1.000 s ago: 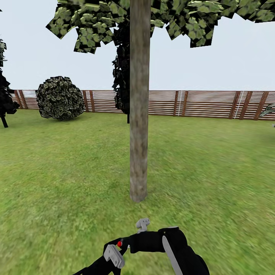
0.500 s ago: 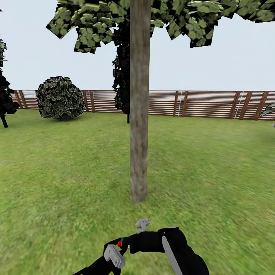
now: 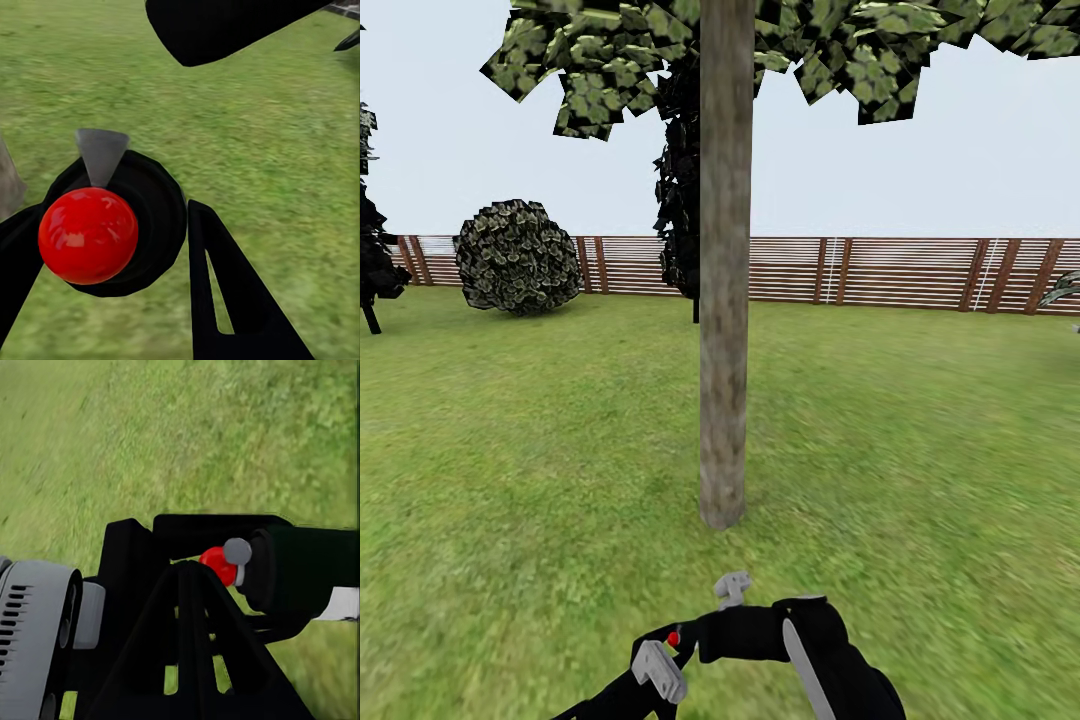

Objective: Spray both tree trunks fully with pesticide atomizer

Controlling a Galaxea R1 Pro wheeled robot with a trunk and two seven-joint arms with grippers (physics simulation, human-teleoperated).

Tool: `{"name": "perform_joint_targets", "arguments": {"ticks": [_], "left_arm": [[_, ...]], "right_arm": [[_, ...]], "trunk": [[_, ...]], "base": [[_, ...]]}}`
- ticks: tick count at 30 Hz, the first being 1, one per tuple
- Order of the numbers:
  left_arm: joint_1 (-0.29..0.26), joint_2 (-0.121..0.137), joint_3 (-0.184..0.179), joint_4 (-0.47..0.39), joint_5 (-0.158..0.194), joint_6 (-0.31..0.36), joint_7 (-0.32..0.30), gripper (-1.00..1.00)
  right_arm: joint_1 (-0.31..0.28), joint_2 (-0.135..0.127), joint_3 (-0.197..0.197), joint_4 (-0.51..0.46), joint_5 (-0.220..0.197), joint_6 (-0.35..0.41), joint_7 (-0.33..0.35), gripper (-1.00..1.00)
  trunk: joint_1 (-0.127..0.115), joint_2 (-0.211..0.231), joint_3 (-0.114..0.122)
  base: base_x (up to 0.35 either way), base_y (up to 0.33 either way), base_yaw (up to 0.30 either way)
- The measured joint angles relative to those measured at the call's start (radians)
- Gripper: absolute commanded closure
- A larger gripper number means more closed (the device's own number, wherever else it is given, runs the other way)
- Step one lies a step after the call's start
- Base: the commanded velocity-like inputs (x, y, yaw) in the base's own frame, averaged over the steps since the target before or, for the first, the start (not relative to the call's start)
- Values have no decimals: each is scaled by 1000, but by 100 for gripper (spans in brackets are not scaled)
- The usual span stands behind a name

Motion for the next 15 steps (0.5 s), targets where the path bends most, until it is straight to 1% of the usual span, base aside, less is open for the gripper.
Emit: {"name": "perform_joint_targets", "arguments": {"ticks": [5,15], "left_arm": [[0,0,-4,0,0,0,0,100],[0,1,-5,-1,0,0,-1,100]], "right_arm": [[0,1,0,5,-1,-14,-18,100],[0,1,0,7,-1,-19,-24,100]], "trunk": [[0,0,0],[0,0,0]], "base": [[0,0,0],[0,0,0]]}}
